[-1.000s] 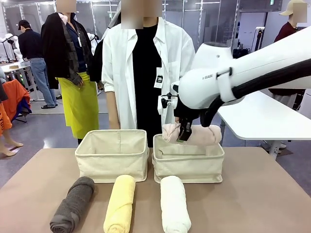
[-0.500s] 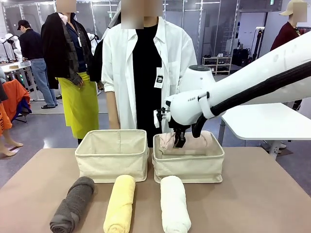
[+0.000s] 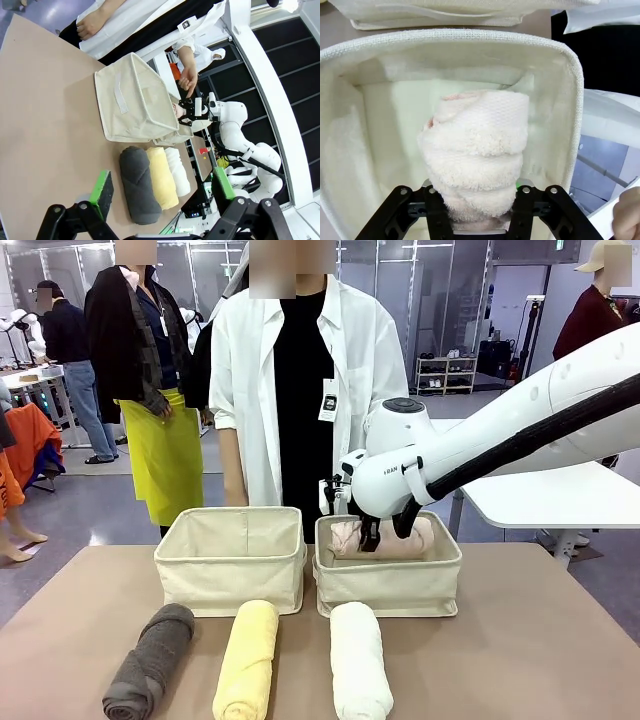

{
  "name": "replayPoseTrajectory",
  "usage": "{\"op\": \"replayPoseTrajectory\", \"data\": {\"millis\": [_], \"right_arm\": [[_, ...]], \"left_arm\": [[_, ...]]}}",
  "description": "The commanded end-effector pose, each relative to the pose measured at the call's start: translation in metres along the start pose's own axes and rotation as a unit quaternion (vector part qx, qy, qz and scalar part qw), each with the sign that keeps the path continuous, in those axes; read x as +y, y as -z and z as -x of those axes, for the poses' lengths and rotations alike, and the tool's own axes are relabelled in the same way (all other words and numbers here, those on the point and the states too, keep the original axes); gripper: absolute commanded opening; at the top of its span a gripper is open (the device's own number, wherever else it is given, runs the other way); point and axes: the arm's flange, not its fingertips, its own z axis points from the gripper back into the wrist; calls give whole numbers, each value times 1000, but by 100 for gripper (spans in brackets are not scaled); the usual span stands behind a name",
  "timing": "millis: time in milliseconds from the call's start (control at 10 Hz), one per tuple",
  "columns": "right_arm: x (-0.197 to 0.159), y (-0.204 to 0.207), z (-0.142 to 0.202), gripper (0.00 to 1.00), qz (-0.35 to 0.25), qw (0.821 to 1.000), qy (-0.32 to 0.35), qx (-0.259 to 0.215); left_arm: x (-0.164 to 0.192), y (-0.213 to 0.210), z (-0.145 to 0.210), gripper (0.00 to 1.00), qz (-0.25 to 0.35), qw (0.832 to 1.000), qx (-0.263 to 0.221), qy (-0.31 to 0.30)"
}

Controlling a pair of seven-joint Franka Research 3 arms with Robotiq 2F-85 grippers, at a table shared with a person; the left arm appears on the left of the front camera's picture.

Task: Divide the towels into two baskets.
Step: Pick up one hotel-folded towel and place it in the Fabric basket indicated by the person, then pick up one hotel-folded towel from the bottom of the table and place it in the Fabric basket indicated by the person.

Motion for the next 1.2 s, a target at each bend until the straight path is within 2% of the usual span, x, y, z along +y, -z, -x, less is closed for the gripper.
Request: {"op": "replayPoseTrajectory", "data": {"millis": [0, 100, 400, 500, 600, 1100], "right_arm": [[2, -9, -6, 85, 11, 1000, 20, 5], [2, -11, -7, 100, 11, 1000, 23, 6], [4, -11, -9, 100, 8, 1000, 26, 10], [6, -14, -8, 75, 12, 999, 34, 7], [2, -7, -8, 75, 5, 1000, 17, 0], [2, -7, -8, 75, 5, 1000, 17, 0]], "left_arm": [[-1, -3, 0, 100, 3, 1000, -3, 3], [-1, -3, 0, 100, 3, 1000, -3, 3], [-1, -3, 0, 100, 3, 1000, -3, 3], [-1, -3, 0, 100, 3, 1000, -3, 3], [-1, -3, 0, 100, 3, 1000, -3, 3], [-1, -3, 0, 100, 3, 1000, -3, 3]]}}
